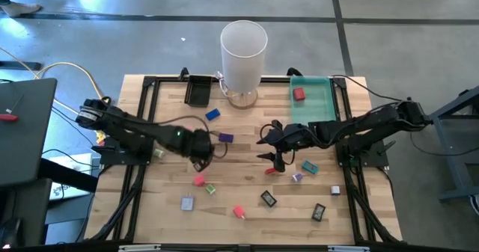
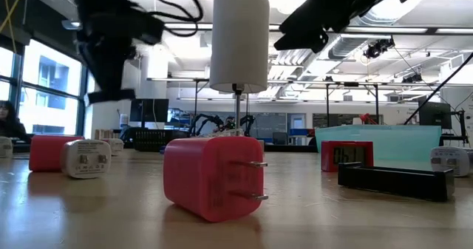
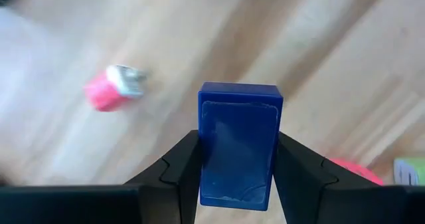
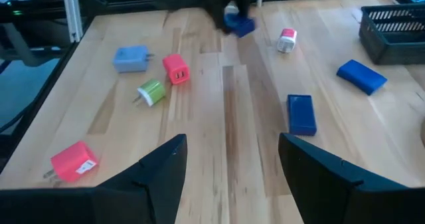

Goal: Pick & Place Office items
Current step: Put the purple digital clock into the black bin

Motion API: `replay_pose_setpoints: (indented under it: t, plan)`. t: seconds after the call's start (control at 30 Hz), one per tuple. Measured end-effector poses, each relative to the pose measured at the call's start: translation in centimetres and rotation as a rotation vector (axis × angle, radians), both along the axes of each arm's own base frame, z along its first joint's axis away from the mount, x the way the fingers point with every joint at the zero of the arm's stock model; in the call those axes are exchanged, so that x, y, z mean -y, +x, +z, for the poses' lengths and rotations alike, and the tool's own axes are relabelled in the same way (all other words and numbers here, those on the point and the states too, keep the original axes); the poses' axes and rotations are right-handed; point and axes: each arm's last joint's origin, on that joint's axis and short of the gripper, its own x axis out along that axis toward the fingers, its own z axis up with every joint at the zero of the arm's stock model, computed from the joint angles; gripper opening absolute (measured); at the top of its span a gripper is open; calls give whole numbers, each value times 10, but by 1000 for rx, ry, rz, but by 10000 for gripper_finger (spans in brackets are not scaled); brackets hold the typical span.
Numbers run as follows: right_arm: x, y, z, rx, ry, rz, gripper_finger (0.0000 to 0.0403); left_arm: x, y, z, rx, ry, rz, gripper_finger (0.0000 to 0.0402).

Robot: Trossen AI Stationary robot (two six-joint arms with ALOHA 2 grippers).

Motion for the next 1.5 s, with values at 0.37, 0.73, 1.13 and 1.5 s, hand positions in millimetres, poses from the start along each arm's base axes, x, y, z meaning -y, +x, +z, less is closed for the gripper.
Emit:
replay_pose_setpoints:
  t: [0.37,0.73,1.13,1.5]
  plan:
    - [-9,-2,-2,-21,-6,34,227,-78,10,30,51,13,193,140]
    - [-14,-6,-5,-55,-63,-11,227,-184,-21,32,125,-42,467,140]
    - [-14,-6,-5,-56,-83,-9,227,-247,-33,24,292,-12,639,140]
    - [-14,-6,-5,-56,-82,-9,227,-282,-32,-15,238,-63,726,140]
